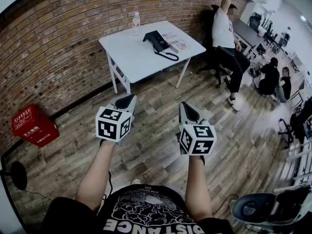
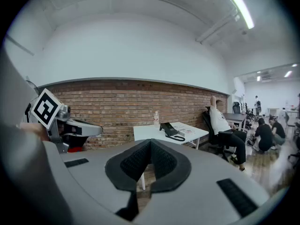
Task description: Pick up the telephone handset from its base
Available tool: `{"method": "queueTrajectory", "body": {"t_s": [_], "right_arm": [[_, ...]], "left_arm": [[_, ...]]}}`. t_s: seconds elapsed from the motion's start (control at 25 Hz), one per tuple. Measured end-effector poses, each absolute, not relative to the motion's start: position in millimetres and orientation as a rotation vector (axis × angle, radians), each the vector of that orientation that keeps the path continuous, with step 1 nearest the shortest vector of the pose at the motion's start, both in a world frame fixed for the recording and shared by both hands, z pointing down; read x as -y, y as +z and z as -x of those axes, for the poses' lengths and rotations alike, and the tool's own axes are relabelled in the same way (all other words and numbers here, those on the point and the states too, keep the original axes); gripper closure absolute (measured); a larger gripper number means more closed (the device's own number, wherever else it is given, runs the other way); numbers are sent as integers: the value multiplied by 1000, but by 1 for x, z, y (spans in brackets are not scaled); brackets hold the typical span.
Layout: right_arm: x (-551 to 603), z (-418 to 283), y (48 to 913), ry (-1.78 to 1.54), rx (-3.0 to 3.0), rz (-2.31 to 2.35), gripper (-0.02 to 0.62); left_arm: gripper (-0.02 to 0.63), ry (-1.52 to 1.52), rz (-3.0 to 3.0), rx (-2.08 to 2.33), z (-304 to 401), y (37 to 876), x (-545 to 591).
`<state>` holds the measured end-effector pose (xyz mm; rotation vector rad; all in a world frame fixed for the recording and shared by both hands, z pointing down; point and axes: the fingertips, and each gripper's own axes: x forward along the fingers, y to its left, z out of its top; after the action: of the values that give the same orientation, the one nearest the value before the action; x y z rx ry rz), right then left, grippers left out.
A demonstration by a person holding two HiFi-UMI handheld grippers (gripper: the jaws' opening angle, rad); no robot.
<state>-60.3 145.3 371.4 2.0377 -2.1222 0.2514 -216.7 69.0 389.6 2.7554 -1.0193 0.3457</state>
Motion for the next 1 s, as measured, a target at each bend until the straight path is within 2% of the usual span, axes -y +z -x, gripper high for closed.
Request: {"method": "queueTrajectory", "body": {"t_s": [0.48, 1.0], "right_arm": [[-126, 58, 386, 273, 2114, -2035, 595], [-36, -27, 395, 254, 2223, -1937, 595]], "left_arm": [[600, 347, -2736, 975, 203, 407, -46], [597, 304, -2701, 1042, 112, 410, 36]]}}
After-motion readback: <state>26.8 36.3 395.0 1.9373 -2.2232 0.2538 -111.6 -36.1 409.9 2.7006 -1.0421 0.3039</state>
